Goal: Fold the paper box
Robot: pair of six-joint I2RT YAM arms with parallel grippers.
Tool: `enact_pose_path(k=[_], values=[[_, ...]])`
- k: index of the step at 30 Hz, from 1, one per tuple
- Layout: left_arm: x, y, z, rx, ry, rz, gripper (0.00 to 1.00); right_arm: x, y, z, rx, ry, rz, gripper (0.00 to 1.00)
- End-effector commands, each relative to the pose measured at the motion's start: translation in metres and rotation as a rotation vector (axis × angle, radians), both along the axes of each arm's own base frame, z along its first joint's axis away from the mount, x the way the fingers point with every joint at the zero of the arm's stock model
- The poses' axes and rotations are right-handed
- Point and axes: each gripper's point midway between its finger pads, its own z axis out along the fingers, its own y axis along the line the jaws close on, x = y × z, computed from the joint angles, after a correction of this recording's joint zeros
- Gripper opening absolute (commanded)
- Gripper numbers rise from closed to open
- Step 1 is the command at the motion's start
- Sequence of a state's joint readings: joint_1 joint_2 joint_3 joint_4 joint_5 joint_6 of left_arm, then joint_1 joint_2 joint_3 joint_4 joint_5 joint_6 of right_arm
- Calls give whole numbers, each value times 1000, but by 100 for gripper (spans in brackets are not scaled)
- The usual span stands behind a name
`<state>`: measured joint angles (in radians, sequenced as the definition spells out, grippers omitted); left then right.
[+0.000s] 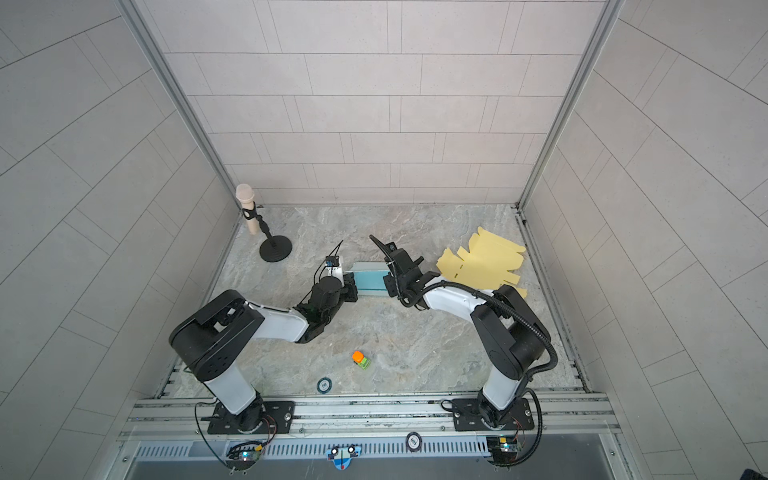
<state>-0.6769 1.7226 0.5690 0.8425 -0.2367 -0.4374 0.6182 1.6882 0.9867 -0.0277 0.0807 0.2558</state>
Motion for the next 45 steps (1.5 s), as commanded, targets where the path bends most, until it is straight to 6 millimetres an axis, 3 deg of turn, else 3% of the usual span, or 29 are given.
enact_pose_path(k=[1,11,21,23,24,29,33,37,42,45], values=[[-15,-7,-24,8,70,-44,7,-8,8,8,49,-15,16,17],[-13,-7,-32,9,94,-30,6,-29,-3,7,73,-38,41,32],[-10,-6,-37,33,116,-13,7,-61,-11,13,149,-78,100,37],[-9,-6,-36,34,115,-11,7,-65,-12,23,163,-107,110,38],[-10,-5,-37,37,118,-11,7,-73,-17,16,155,-103,113,39],[-10,-6,-36,42,117,-12,8,-85,-24,43,193,-167,121,42],[-11,-8,-32,74,107,-19,9,-84,-36,82,267,-213,22,43],[-10,-12,-30,95,97,-26,10,-79,-26,121,393,-178,-33,41],[-12,-15,-31,100,98,-34,11,-61,-24,137,392,-128,-137,40],[-14,-17,-31,103,98,-37,11,-46,-25,126,363,-105,-204,38]])
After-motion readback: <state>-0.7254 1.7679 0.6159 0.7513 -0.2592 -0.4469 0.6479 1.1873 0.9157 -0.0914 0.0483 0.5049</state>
